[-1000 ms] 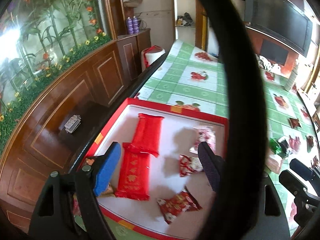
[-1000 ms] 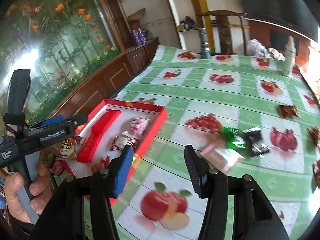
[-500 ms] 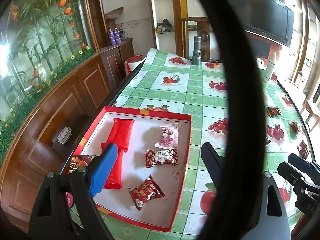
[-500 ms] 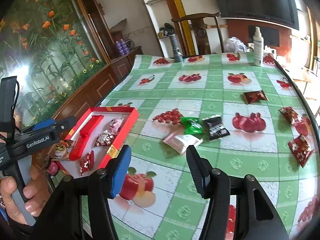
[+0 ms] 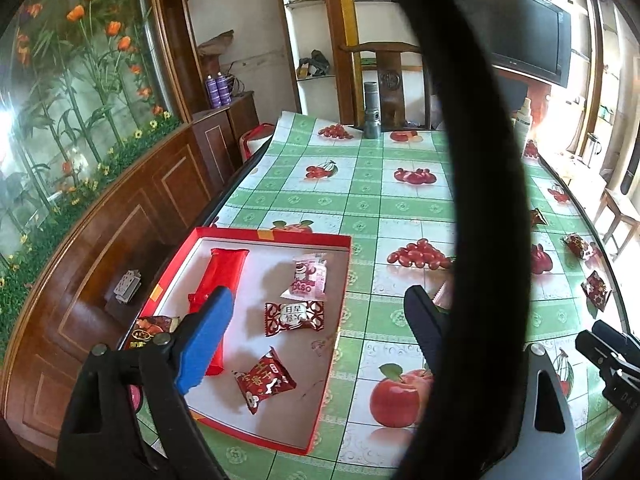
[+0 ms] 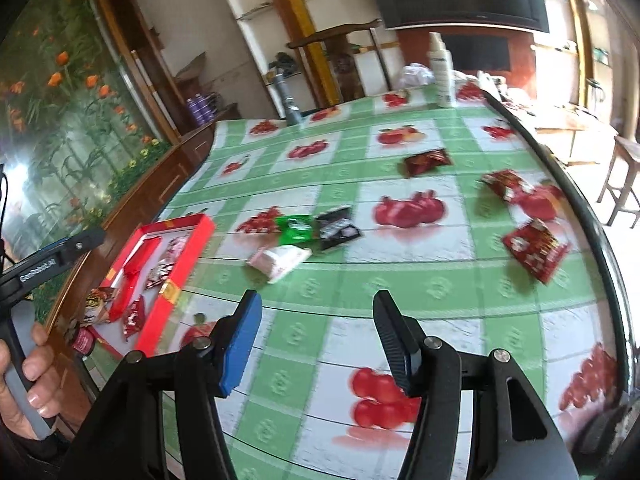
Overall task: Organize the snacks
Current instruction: 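Withdraw both tools from the tray back over the snacks on the table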
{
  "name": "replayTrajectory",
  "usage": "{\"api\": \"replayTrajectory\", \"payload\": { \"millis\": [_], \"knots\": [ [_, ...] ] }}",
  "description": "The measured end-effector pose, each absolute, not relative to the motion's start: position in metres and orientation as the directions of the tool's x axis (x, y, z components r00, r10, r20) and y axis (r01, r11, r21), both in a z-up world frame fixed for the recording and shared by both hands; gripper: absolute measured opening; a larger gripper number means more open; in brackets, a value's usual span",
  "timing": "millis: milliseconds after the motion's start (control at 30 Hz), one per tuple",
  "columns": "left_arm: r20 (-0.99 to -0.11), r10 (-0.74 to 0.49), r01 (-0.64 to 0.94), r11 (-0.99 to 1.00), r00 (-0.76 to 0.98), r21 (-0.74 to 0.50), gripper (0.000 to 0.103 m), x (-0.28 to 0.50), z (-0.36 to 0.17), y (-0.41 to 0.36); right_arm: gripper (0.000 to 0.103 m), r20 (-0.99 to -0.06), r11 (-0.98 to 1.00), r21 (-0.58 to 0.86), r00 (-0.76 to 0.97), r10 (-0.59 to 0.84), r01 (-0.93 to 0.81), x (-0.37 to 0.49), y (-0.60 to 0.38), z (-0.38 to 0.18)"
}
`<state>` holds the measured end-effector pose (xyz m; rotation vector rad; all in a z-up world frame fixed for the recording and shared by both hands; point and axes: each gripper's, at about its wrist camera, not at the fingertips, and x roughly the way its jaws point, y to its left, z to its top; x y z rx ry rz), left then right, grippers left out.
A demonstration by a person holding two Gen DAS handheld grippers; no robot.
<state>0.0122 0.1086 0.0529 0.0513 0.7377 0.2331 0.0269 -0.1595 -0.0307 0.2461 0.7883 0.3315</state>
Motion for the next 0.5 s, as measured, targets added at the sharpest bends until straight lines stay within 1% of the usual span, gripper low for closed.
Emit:
{"api": "replayTrajectory", "payload": {
  "millis": [333,500],
  "knots": [
    [-0.655,0.233,-0.174,0.972,0.719,0.155,0.088,0.013,0.052,0.088,0.061,-0.665,0.930,0.345,0.667,0.338,-0.127,0.019,-0.195,-0.042],
    [-0.662,0.230,-0.165,0.973,0.713,0.161,0.090,0.014,0.049,0.083,0.062,-0.677,0.932,0.349,0.661,0.324,-0.100,0.020,-0.206,-0.049]
  ]
}}
